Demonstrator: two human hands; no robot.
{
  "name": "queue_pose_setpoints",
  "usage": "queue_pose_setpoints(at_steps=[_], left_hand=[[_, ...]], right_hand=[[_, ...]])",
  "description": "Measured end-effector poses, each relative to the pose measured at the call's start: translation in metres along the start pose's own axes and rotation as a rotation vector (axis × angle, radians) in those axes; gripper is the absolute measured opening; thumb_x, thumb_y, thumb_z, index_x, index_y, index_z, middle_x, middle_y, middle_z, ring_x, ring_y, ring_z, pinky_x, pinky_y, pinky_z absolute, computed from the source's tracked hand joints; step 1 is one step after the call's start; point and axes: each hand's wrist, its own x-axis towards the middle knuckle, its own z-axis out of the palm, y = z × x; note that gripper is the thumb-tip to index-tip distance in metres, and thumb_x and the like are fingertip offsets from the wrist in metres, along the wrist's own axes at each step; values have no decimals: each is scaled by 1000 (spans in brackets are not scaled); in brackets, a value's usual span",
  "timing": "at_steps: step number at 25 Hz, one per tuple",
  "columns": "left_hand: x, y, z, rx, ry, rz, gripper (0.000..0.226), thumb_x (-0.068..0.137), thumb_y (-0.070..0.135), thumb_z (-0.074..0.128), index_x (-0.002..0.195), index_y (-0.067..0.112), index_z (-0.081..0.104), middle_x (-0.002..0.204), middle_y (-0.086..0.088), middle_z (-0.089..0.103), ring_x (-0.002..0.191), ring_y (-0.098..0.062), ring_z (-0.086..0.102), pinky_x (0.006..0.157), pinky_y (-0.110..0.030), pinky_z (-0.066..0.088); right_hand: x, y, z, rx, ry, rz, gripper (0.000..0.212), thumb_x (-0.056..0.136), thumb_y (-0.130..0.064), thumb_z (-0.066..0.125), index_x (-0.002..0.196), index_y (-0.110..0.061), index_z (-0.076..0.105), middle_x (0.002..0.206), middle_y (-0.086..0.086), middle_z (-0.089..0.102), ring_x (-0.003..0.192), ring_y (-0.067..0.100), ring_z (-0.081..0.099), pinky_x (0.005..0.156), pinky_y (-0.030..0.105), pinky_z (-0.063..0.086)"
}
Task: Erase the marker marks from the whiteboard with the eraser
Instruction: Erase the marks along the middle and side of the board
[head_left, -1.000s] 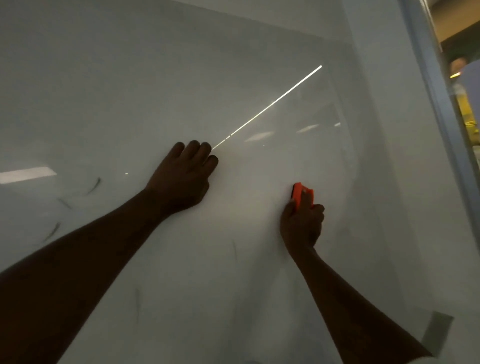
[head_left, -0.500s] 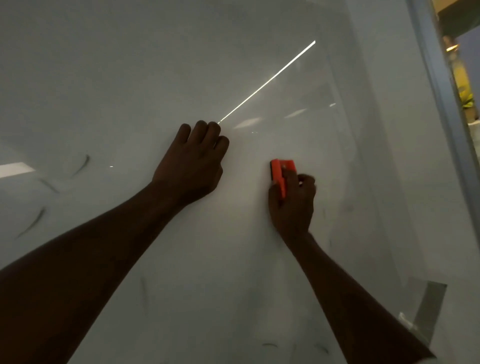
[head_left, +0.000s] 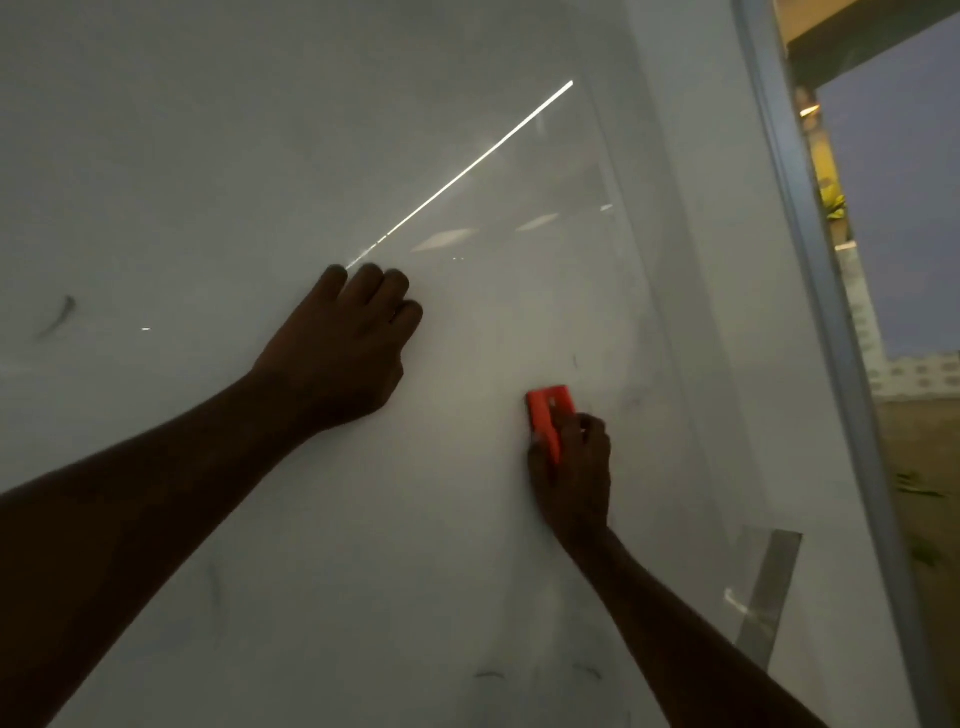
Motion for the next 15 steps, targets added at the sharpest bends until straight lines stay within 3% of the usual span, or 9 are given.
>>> queue_pose_setpoints(at_steps=[2, 3, 5, 7, 9, 10, 11, 13, 15], left_hand=[[-3, 32, 2, -70, -54, 94, 35, 81, 25, 65, 108, 2, 64, 123, -24, 59, 106, -41, 57, 89, -48, 43], [-1, 49, 3, -98, -94, 123, 38, 80, 27, 67, 109, 3, 65, 124, -23, 60, 107, -40, 58, 91, -48, 44], [4, 74, 7, -106, -166, 120, 40, 83, 31, 63, 113, 5, 64, 127, -22, 59, 111, -39, 58, 94, -49, 45], [8, 82, 13, -79, -152, 101, 41, 86, 31, 59, 116, 4, 62, 128, -23, 57, 113, -41, 56, 94, -51, 45], [8, 82, 21, -82, -93, 112, 39, 86, 28, 55, 114, 2, 61, 125, -25, 56, 110, -42, 54, 90, -52, 43], [7, 82, 28, -78, -65, 116, 37, 88, 27, 50, 113, 1, 59, 123, -25, 55, 109, -43, 53, 89, -52, 42], [6, 83, 31, -68, -48, 118, 37, 88, 26, 45, 113, 1, 58, 123, -26, 54, 108, -43, 52, 88, -52, 41], [8, 85, 34, -52, -37, 132, 38, 89, 25, 45, 113, 0, 58, 122, -26, 53, 107, -43, 52, 87, -52, 40], [10, 85, 32, -59, -44, 133, 38, 87, 26, 52, 113, -1, 58, 121, -27, 54, 107, -43, 53, 87, -52, 42]], right_hand=[[22, 7, 5, 17, 24, 335, 56, 97, -26, 60, 149, -12, 45, 121, 23, 52, 111, 41, 53, 89, 41, 47], [10, 1, 10, 22, 28, 352, 57, 98, -30, 57, 151, -13, 42, 120, 22, 51, 110, 39, 53, 89, 40, 46], [-44, -12, 15, 65, -14, 151, 58, 99, -44, 48, 151, -18, 40, 126, 16, 50, 109, 31, 53, 85, 34, 50], [-89, -2, 11, 83, -114, -168, 59, 99, -54, 43, 151, -27, 37, 134, 10, 45, 112, 24, 51, 82, 29, 53], [-62, 38, 8, 35, -160, -441, 57, 97, -50, 47, 149, -29, 38, 133, 12, 45, 110, 29, 52, 83, 34, 53], [-34, 59, 9, -1, -131, -481, 56, 95, -45, 51, 147, -25, 43, 131, 14, 47, 109, 33, 53, 85, 36, 52], [-4, 77, 10, -33, -65, -424, 55, 94, -39, 55, 144, -18, 49, 129, 18, 51, 107, 37, 55, 86, 39, 52], [64, 99, 7, -32, 25, -102, 50, 94, -26, 62, 140, -7, 56, 122, 26, 57, 105, 43, 59, 87, 44, 52], [115, 99, 11, 14, 68, 284, 51, 97, -27, 61, 145, -12, 52, 120, 25, 57, 109, 43, 58, 92, 46, 49]])
